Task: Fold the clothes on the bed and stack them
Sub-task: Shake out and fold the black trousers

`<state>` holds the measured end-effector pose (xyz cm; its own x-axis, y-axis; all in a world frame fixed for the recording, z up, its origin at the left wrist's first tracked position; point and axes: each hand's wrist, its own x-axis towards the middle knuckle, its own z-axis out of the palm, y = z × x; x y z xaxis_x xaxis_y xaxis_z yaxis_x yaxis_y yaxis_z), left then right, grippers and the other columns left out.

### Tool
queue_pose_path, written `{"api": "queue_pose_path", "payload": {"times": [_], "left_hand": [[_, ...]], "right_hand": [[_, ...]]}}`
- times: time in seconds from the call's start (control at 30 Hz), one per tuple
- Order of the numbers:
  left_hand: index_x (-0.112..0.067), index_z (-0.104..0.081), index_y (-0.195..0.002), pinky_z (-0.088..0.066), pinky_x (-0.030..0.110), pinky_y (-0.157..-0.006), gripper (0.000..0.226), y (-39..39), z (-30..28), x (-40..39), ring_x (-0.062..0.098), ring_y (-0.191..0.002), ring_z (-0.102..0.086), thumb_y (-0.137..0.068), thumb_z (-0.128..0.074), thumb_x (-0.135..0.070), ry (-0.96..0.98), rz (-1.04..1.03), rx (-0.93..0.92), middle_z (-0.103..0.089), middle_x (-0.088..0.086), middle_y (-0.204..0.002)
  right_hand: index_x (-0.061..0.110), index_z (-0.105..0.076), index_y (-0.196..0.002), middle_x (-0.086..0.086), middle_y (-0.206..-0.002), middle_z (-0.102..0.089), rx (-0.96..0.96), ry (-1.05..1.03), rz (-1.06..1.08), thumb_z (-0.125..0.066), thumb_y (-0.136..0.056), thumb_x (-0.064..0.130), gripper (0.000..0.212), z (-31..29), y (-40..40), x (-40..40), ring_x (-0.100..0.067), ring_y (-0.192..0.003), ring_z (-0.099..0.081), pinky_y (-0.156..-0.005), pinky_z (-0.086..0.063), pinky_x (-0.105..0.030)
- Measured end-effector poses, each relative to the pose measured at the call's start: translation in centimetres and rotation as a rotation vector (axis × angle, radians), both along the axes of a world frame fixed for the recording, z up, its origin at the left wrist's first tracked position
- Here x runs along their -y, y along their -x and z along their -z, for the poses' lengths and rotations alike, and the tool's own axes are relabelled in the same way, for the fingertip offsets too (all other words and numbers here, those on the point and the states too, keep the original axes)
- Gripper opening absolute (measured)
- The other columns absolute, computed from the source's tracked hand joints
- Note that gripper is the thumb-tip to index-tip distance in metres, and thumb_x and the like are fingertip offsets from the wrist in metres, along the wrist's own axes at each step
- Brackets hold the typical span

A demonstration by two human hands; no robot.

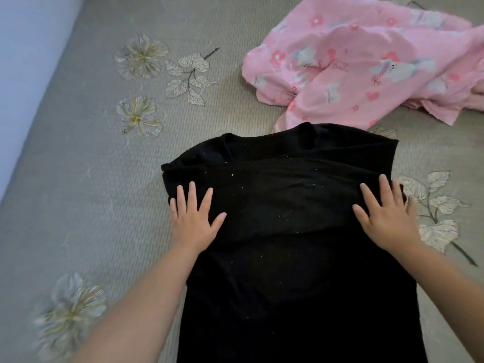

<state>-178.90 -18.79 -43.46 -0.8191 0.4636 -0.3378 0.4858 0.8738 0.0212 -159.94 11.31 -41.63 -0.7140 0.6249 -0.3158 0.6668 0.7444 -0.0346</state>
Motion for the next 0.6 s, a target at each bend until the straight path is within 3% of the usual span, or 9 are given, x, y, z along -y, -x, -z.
{"api": "queue_pose_path", "payload": {"times": [0.07,0.17,0.27,0.33,0.47,0.6], "left_hand": [[-0.027,-0.008,-0.147,0.008,0.044,-0.112,0.07,0.3,0.5,0.4,0.032,-0.14,0.014,-0.088,-0.03,-0.059,0.01,0.018,0.014,0.006,0.011,-0.155],[-0.027,-0.007,-0.147,0.007,0.044,-0.113,0.072,0.8,0.9,0.4,0.031,-0.14,0.015,-0.087,-0.029,-0.061,0.034,0.024,0.029,0.008,0.01,-0.155],[-0.025,-0.005,-0.147,0.007,0.046,-0.112,0.072,0.7,0.2,0.0,0.032,-0.14,0.015,-0.089,-0.029,-0.059,0.069,0.012,0.061,0.008,0.012,-0.154],[-0.019,-0.01,-0.147,0.006,0.048,-0.112,0.068,-0.5,-0.7,-0.3,0.031,-0.141,0.012,-0.092,-0.031,-0.052,0.045,0.01,0.035,0.004,0.014,-0.154],[-0.001,-0.034,-0.138,-0.007,0.049,-0.111,0.057,-8.1,-2.7,0.4,0.034,-0.14,-0.012,-0.093,-0.048,-0.032,-0.25,0.169,0.008,-0.024,0.021,-0.149],[0.007,-0.051,-0.123,-0.028,0.057,-0.099,0.06,-18.9,-3.1,3.8,0.045,-0.124,-0.041,-0.077,-0.058,-0.031,-0.262,0.428,0.071,-0.047,0.026,-0.132]], "right_hand": [[0.022,-0.027,-0.144,-0.014,-0.154,-0.008,0.06,-0.019,-0.032,-0.021,-0.087,0.061,0.069,0.4,-0.4,0.6,-0.034,-0.142,-0.004,-0.109,-0.005,-0.059],[0.028,-0.008,-0.147,-0.007,-0.155,0.011,0.198,0.023,-0.013,-0.023,-0.091,0.056,0.064,1.0,-0.4,0.2,-0.029,-0.142,0.009,-0.111,-0.002,-0.057],[0.029,-0.003,-0.147,-0.006,-0.154,0.015,0.236,0.057,-0.006,-0.02,-0.093,0.055,0.063,0.4,0.2,-0.1,-0.028,-0.142,0.013,-0.111,0.002,-0.056],[0.024,-0.011,-0.147,-0.01,-0.155,0.007,0.145,0.003,-0.042,-0.026,-0.095,0.049,0.06,-0.2,-0.6,1.1,-0.03,-0.142,0.007,-0.11,0.002,-0.057],[0.009,-0.034,-0.14,-0.021,-0.151,-0.018,-0.153,0.035,-0.168,-0.047,-0.093,0.031,0.053,-0.7,-6.0,7.0,-0.039,-0.14,-0.011,-0.108,-0.005,-0.06],[0.006,-0.042,-0.136,-0.025,-0.147,-0.027,-0.138,0.107,-0.152,-0.058,-0.088,0.022,0.053,-0.1,-15.7,12.6,-0.042,-0.137,-0.02,-0.106,-0.011,-0.06]]}}
